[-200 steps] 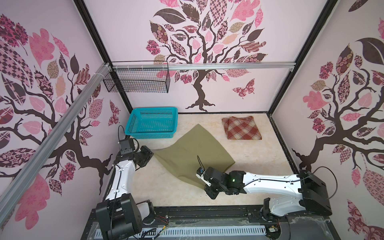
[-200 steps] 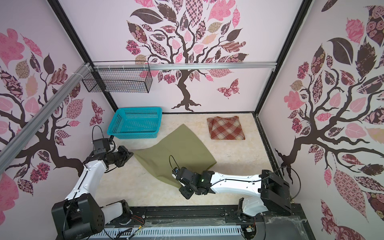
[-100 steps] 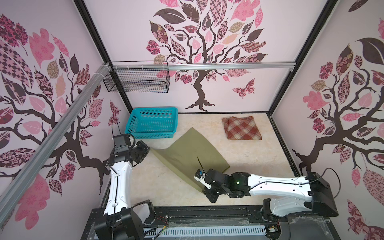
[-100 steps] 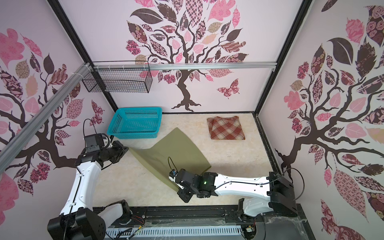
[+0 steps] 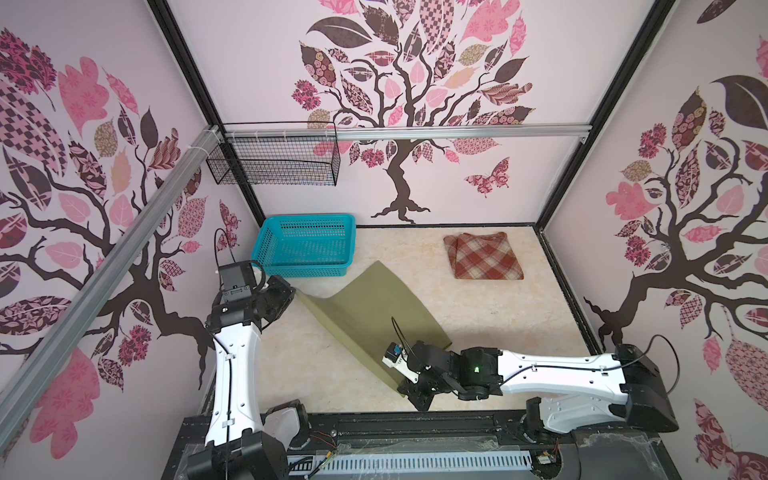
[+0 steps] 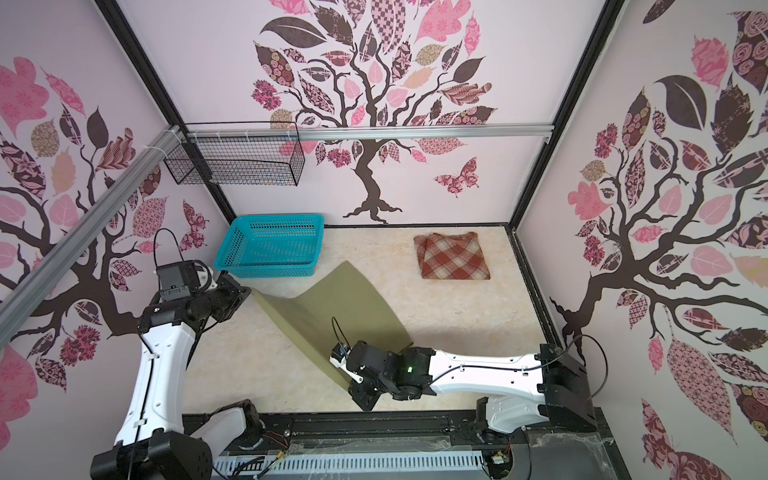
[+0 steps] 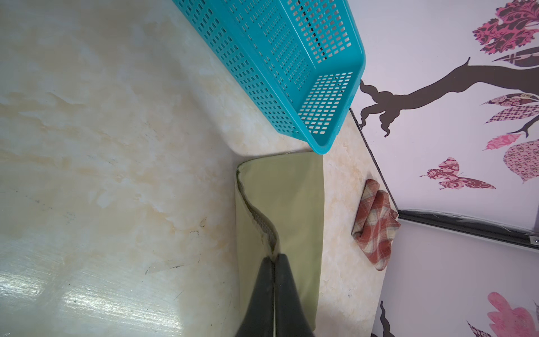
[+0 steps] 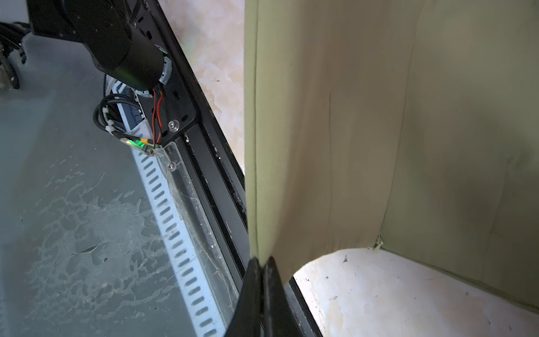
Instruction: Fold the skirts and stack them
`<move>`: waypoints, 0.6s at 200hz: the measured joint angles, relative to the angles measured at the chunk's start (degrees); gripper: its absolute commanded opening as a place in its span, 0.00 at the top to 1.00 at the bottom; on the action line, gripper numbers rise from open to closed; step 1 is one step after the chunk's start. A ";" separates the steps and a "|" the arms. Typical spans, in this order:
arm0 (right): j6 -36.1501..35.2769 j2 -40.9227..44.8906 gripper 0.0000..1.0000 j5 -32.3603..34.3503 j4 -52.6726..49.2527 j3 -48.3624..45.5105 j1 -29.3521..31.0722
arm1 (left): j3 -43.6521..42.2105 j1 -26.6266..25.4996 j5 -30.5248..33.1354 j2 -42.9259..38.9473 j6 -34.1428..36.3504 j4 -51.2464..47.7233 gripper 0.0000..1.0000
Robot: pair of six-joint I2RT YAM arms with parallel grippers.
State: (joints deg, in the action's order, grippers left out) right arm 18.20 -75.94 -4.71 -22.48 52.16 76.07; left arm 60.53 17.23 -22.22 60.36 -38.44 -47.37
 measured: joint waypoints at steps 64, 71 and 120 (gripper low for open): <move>-0.04 -0.04 1.00 -4.07 1.22 0.28 0.02 | 0.07 -0.02 1.07 0.31 0.96 -0.94 1.00; -0.04 -0.11 1.00 -4.44 1.38 0.35 0.00 | 0.11 -0.20 1.20 0.74 0.98 -0.92 1.00; -0.22 -0.28 1.00 -9.25 1.86 0.39 -4.37 | 3.34 -6.71 4.90 6.54 0.94 0.17 1.00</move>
State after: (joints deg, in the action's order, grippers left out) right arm 17.98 -76.23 -13.96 -20.62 52.56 71.70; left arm 63.88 10.52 -17.32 66.89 -37.50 -47.20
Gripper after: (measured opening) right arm 0.053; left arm 0.047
